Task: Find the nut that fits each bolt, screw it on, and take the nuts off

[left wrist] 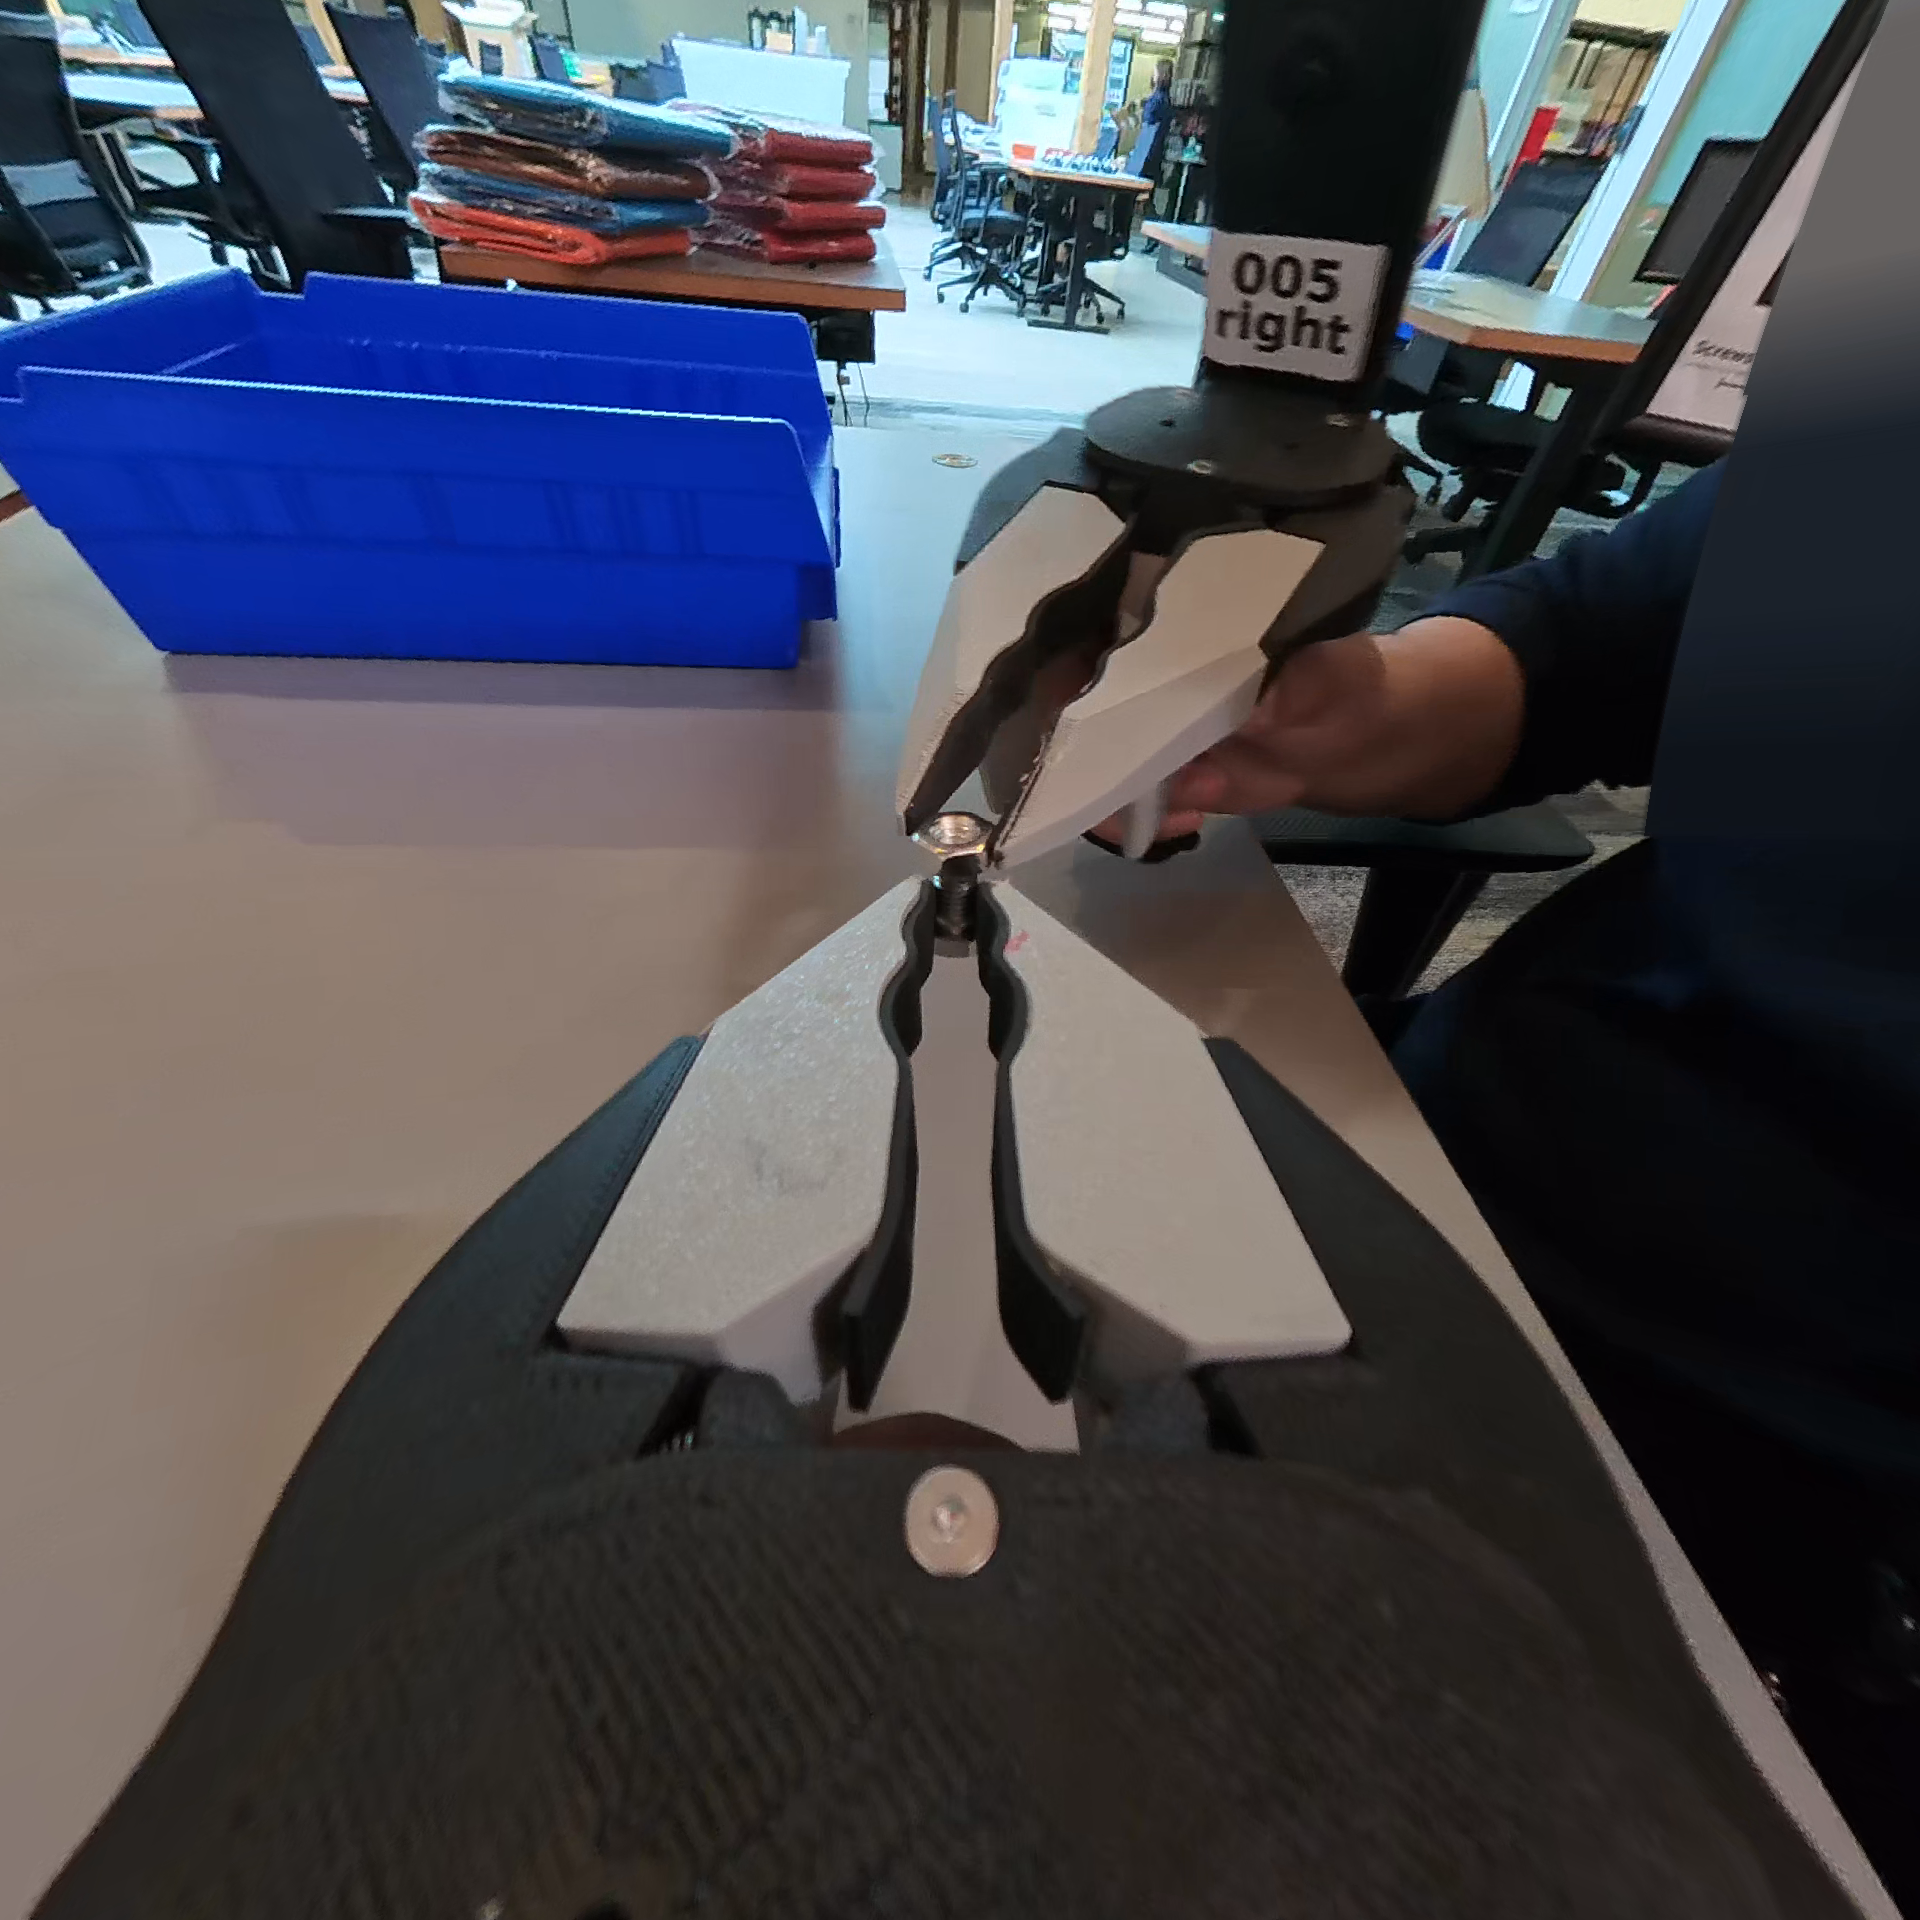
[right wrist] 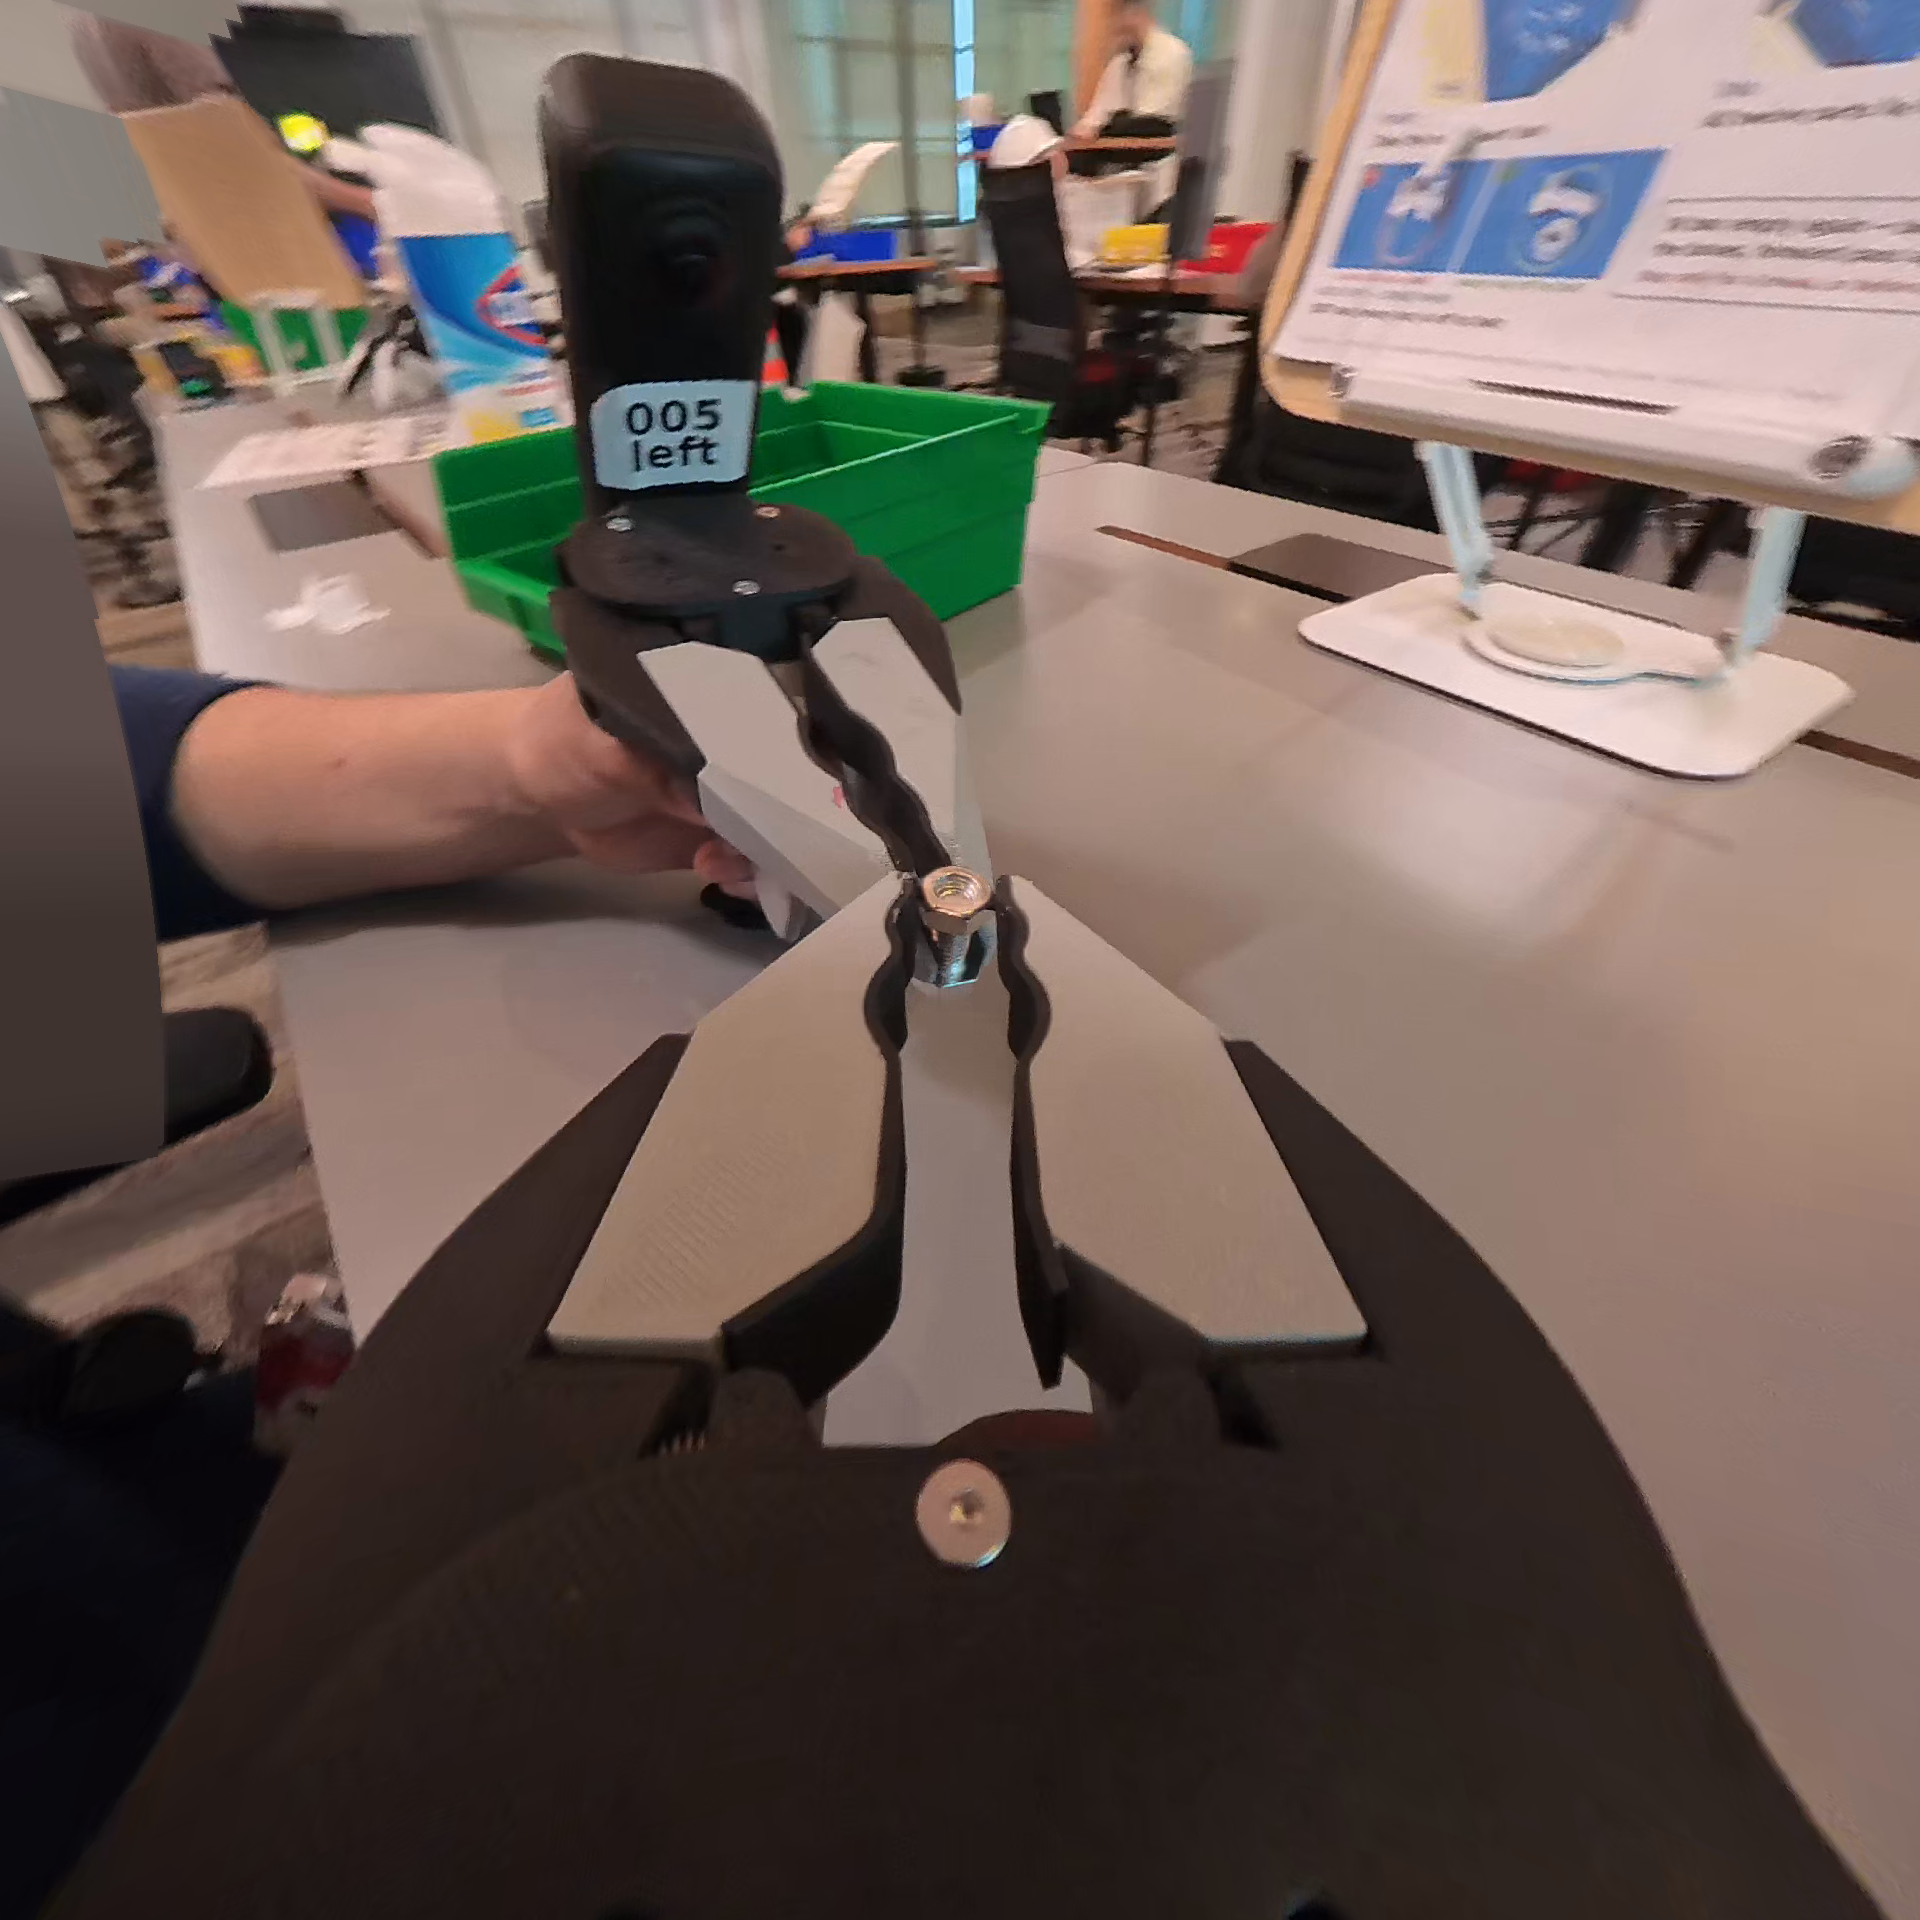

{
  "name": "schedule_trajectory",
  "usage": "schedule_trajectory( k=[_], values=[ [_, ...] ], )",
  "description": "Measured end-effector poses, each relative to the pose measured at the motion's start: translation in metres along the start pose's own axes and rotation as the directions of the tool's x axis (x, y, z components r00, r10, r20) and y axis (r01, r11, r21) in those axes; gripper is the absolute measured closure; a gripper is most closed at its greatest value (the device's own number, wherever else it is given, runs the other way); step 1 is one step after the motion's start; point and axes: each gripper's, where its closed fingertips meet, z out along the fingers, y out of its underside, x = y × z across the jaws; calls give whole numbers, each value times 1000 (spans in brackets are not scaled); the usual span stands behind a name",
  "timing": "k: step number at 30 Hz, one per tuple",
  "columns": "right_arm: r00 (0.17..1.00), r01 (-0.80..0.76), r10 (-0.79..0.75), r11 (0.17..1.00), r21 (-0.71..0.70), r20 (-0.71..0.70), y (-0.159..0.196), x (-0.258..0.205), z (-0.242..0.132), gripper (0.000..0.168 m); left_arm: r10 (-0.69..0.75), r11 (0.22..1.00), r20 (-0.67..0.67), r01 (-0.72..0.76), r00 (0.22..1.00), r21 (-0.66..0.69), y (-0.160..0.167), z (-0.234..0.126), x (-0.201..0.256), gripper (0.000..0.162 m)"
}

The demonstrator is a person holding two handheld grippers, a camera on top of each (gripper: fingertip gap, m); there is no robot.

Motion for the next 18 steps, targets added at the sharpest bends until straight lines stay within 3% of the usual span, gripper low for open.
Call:
schedule_trajectory(
  k=[5,9,14,18],
  values=[
    [997,18,-17,1000,13,-70,0,1,0,157,4,1000,7,-4,1000,-4,0,0,-1,157],
    [998,37,-36,999,15,-41,-2,-2,-1,157,-5,1000,-20,5,1000,9,-2,-1,2,157],
    [990,89,-98,992,87,98,-16,0,-10,148,7,999,-47,-5,999,47,-9,-6,5,157],
    [918,40,-75,994,97,391,-23,-9,-18,150,22,997,-97,-15,995,72,-13,-9,13,157]
  ],
)
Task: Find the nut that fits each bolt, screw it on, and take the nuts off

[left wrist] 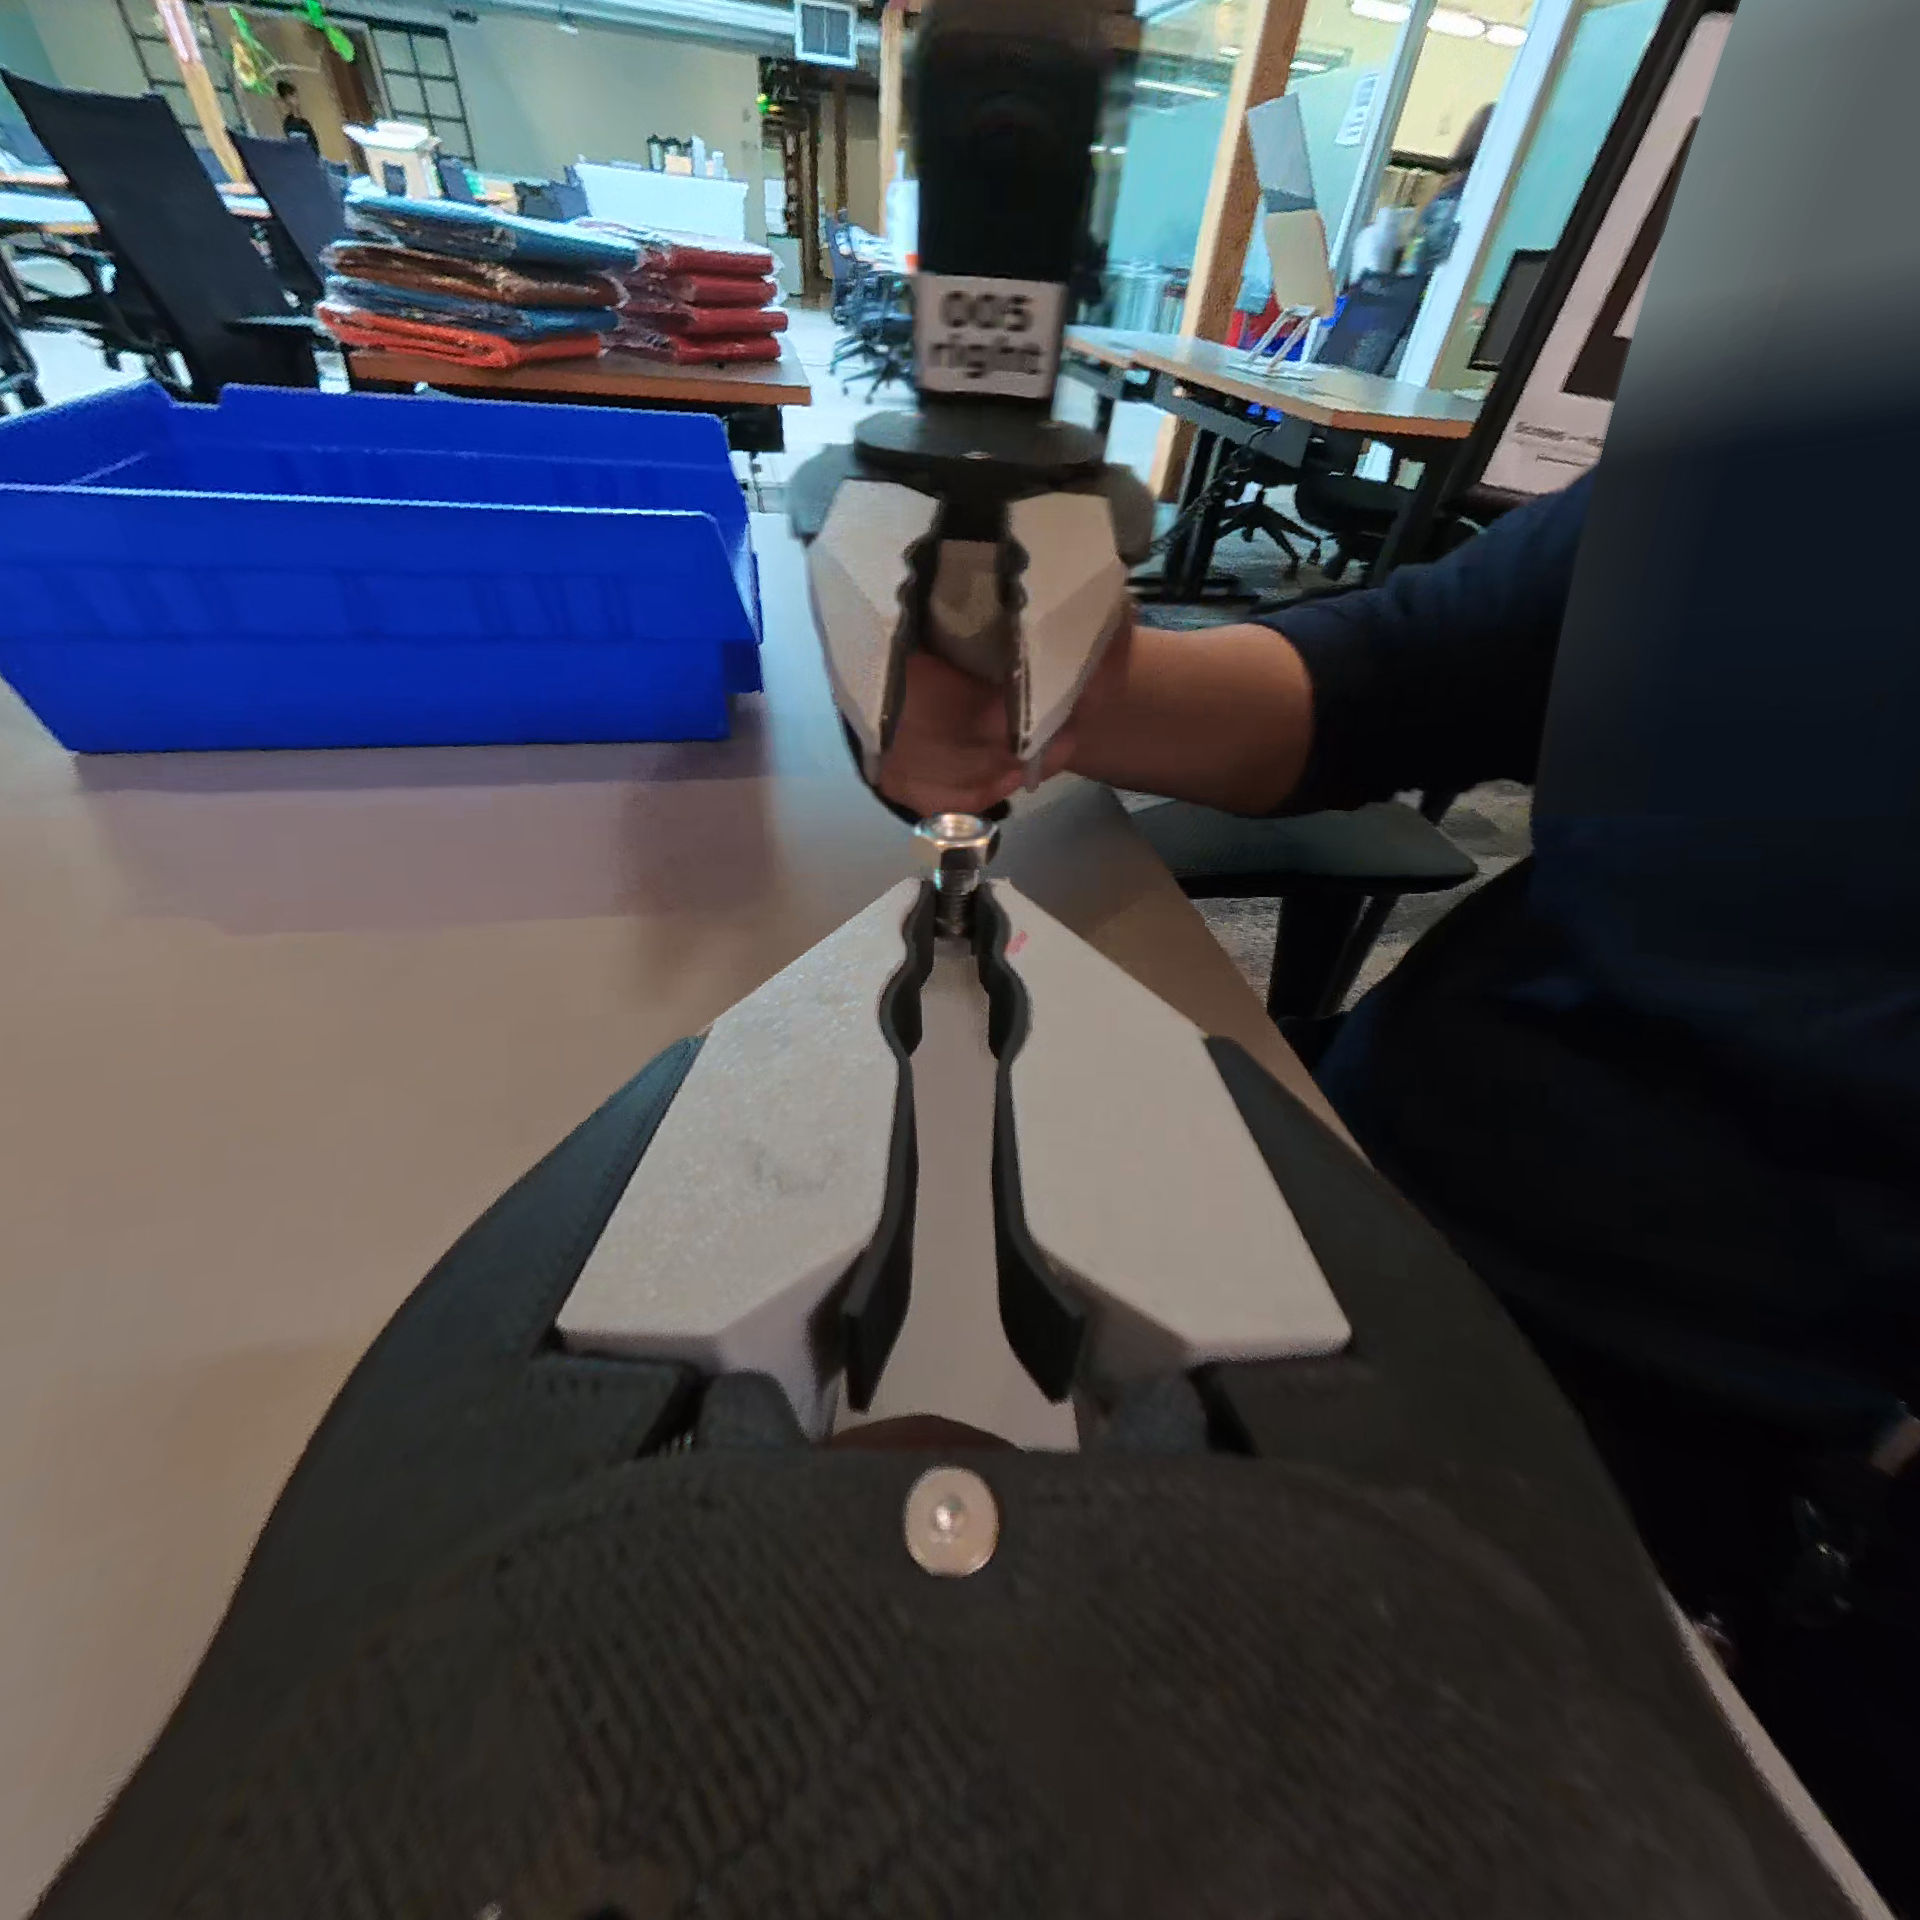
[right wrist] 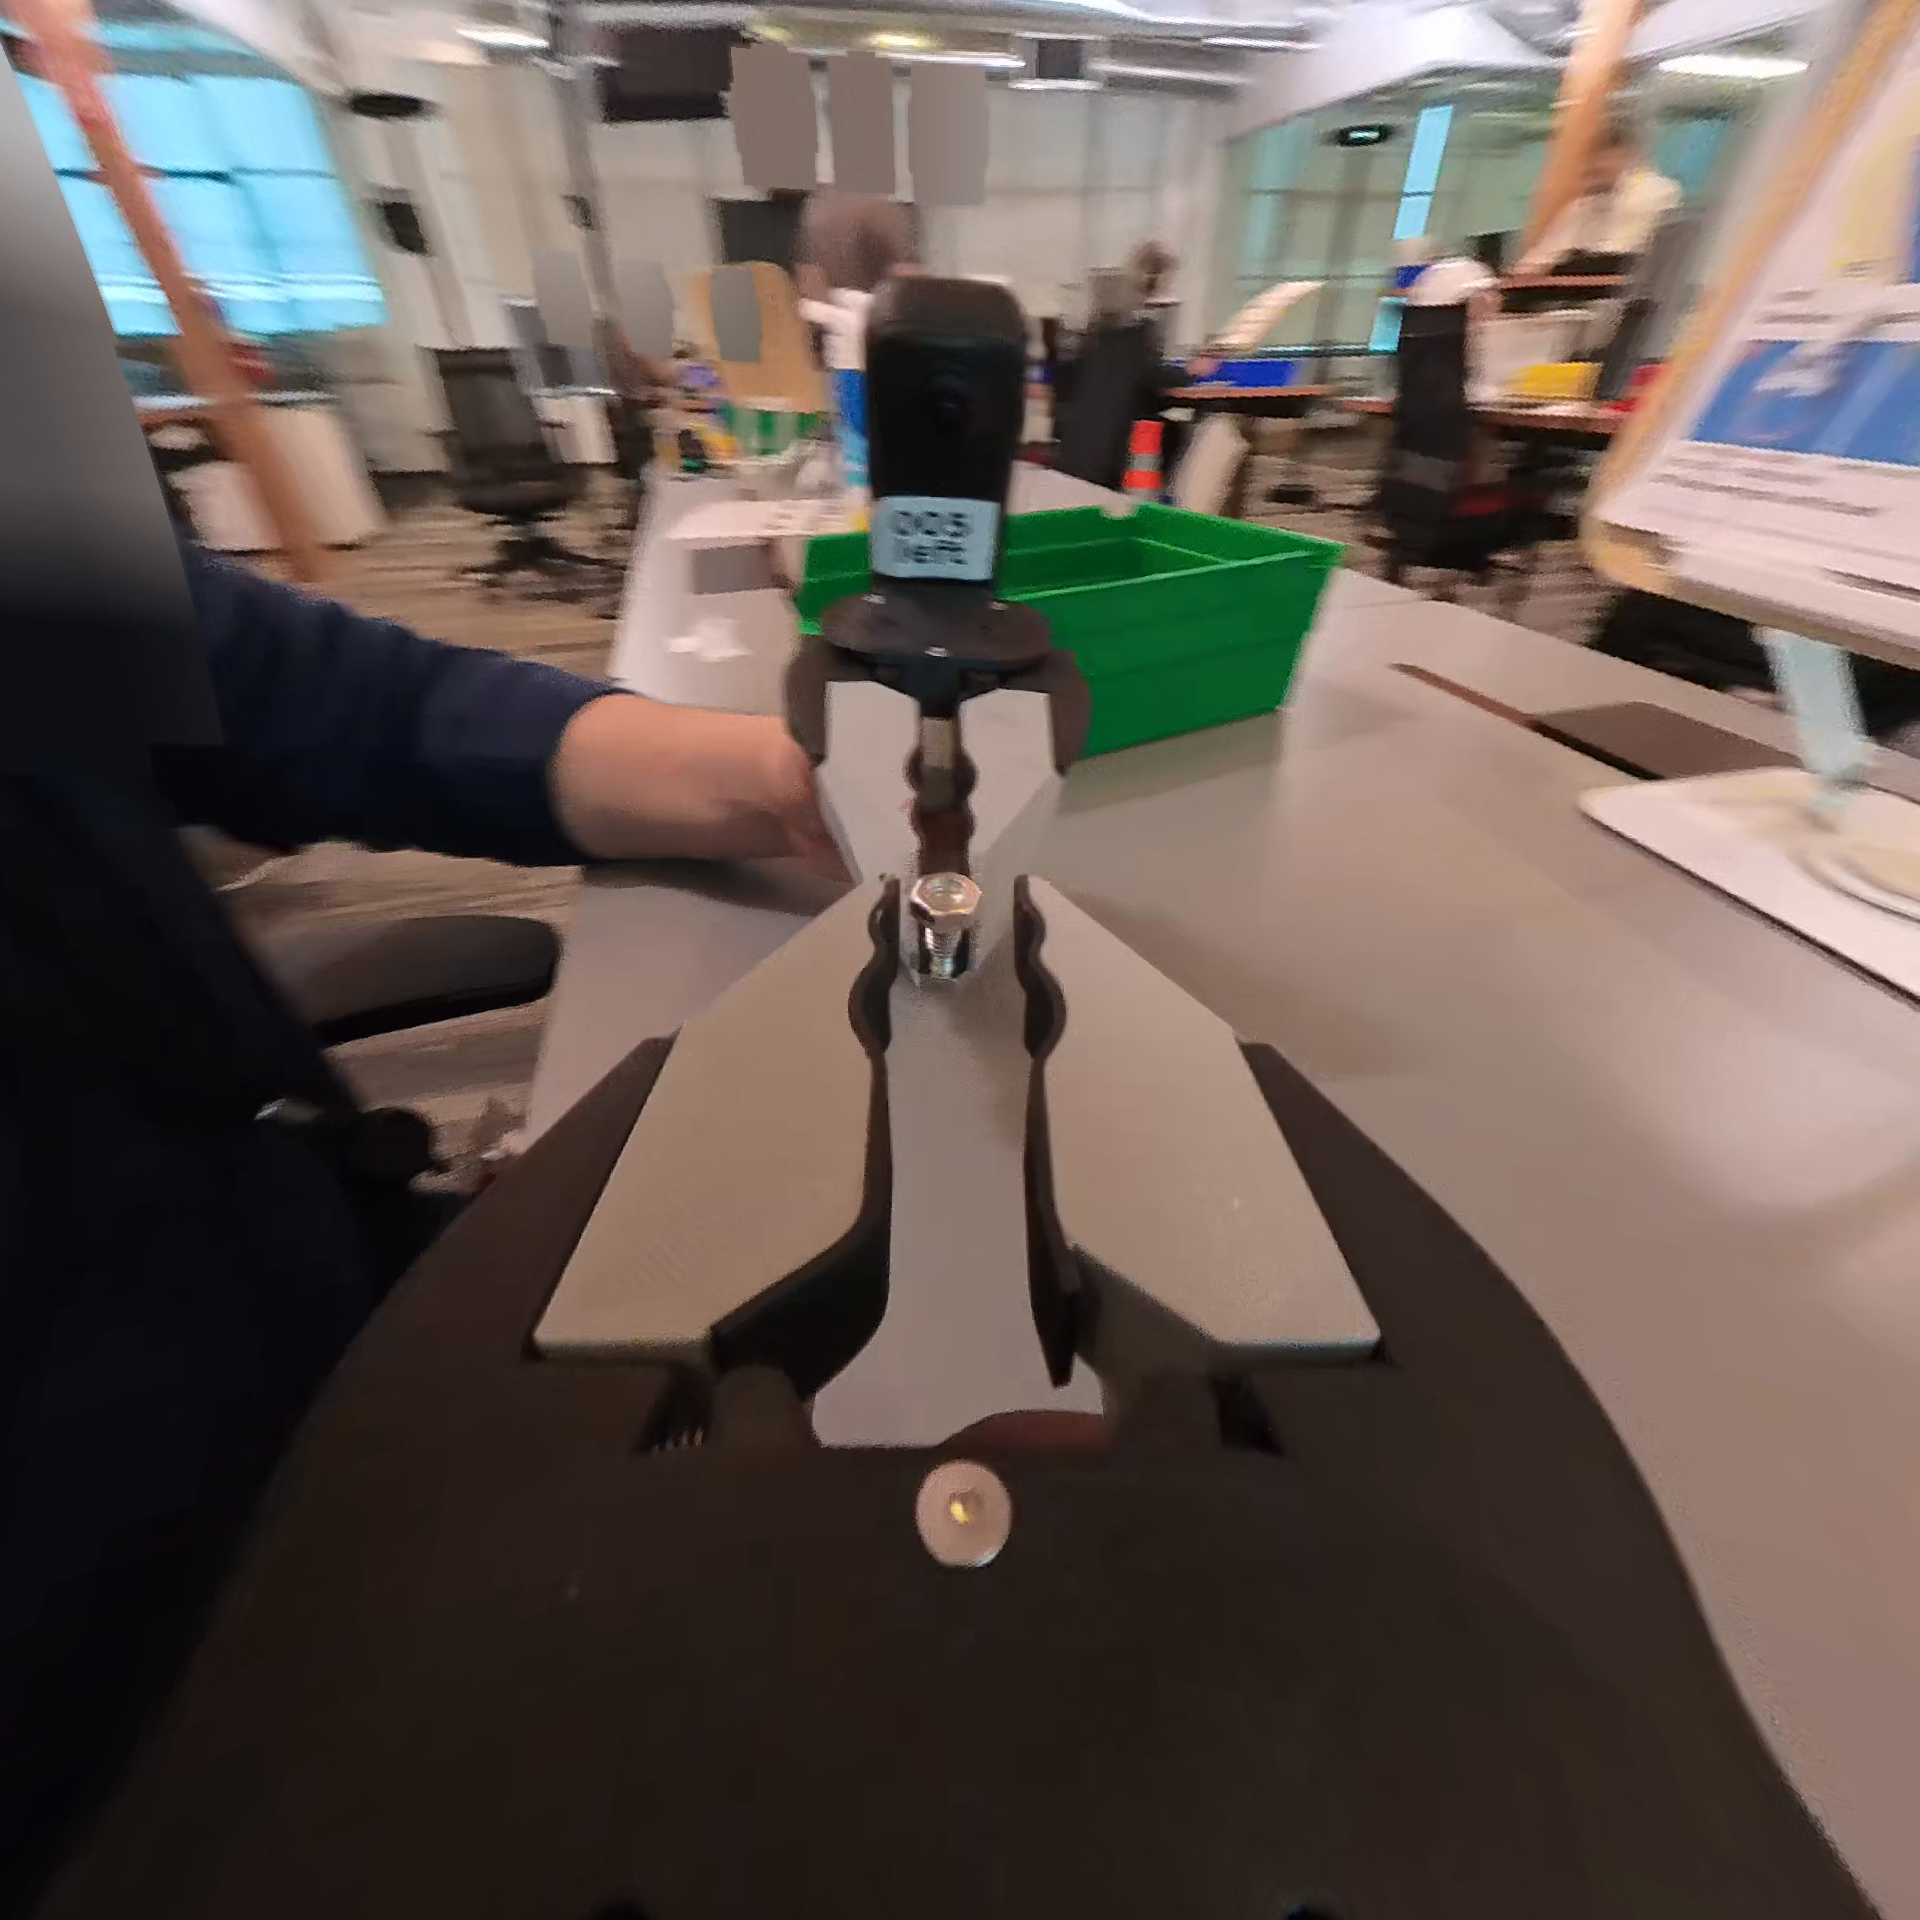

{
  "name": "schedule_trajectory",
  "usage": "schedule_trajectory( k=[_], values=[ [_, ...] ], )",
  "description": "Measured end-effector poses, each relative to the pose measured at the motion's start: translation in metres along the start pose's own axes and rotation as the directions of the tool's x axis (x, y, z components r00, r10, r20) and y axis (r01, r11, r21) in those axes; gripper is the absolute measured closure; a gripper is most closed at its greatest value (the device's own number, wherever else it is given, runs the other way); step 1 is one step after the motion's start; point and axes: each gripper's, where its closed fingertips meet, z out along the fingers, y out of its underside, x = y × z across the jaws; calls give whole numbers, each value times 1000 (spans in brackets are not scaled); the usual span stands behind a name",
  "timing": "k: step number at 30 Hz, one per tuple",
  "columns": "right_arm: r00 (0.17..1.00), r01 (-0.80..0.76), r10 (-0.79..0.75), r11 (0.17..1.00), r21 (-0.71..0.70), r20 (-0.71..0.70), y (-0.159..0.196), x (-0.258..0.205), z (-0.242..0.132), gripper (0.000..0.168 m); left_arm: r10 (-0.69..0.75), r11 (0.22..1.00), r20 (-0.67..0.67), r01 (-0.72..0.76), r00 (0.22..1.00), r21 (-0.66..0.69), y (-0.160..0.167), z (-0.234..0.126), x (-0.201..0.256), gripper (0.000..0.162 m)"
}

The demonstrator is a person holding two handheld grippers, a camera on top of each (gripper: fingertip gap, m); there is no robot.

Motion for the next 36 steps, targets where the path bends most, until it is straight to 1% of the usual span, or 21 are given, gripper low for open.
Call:
schedule_trajectory(
  k=[2,4,7,10,13,17,23,36],
  values=[
    [991,11,-11,1000,4,136,-1,-10,-1,152,13,1000,-29,-12,1000,7,-2,0,6,157],
    [978,16,-15,1000,0,208,-2,-12,0,151,25,1000,-72,-24,997,16,-3,1,14,157],
    [963,-11,4,1000,25,269,-8,-14,3,148,28,1000,-113,-27,993,9,-1,2,21,157],
    [947,14,-21,1000,24,321,-8,-23,6,149,32,999,-123,-30,992,14,-1,2,23,157],
    [940,42,-40,999,2,338,-2,-26,8,152,36,999,-138,-31,990,35,-5,0,25,157],
    [931,24,-23,1000,1,364,0,-29,8,151,45,998,-152,-39,987,44,-6,0,28,157],
    [931,51,-46,999,-5,363,1,-33,9,153,47,998,-159,-40,986,47,-7,0,30,157],
    [926,49,-43,999,-7,374,2,-38,10,157,59,998,-173,-51,983,48,-8,1,35,157]
  ],
)
